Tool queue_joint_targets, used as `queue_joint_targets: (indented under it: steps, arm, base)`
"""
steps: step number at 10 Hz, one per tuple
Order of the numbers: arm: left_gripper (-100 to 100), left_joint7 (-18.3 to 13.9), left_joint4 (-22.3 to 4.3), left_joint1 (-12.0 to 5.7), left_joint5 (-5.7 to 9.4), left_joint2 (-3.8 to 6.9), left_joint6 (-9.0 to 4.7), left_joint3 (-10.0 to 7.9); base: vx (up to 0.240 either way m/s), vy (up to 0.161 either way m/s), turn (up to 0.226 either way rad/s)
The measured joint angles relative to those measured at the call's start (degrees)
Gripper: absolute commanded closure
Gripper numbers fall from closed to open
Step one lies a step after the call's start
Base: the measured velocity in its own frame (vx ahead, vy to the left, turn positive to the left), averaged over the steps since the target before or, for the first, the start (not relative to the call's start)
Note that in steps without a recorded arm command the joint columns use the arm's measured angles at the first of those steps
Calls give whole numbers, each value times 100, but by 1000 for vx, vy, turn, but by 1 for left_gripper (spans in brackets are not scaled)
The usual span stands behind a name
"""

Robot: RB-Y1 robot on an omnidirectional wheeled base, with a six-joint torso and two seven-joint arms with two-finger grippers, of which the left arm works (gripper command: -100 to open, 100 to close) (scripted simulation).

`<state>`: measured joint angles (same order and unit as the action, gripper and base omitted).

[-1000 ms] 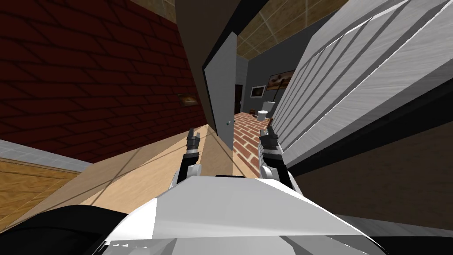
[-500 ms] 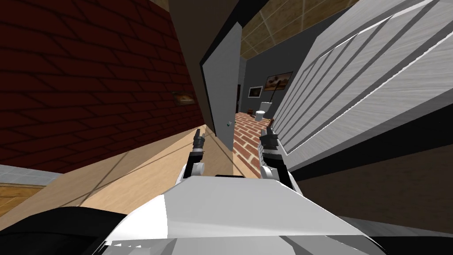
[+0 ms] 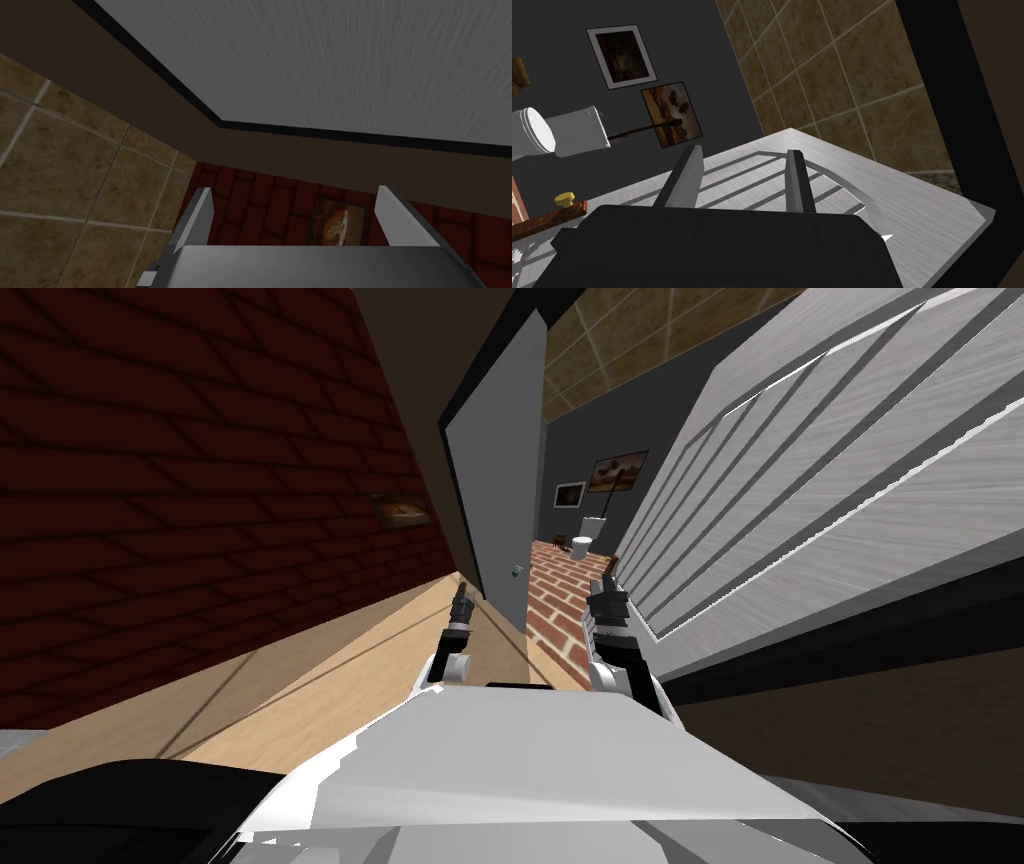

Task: Push the door open

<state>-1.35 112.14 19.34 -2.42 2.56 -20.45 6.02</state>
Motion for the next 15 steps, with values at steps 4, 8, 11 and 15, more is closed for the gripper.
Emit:
queue_joint_targets:
  steps: [4, 8, 11, 15]
  arm:
    - [-100, -114, -546, -315, 24, 140, 107, 311]
    - [-100, -216, -1047, -604, 49, 244, 168, 562]
    - [-100, -283, -1464, -816, 62, 297, 174, 758]
    - [-100, -365, -1918, -1084, 76, 353, 252, 1016]
  base:
    - [100, 108, -122]
    - [80, 92, -110]
    - [73, 99, -119]
    - [75, 99, -113]
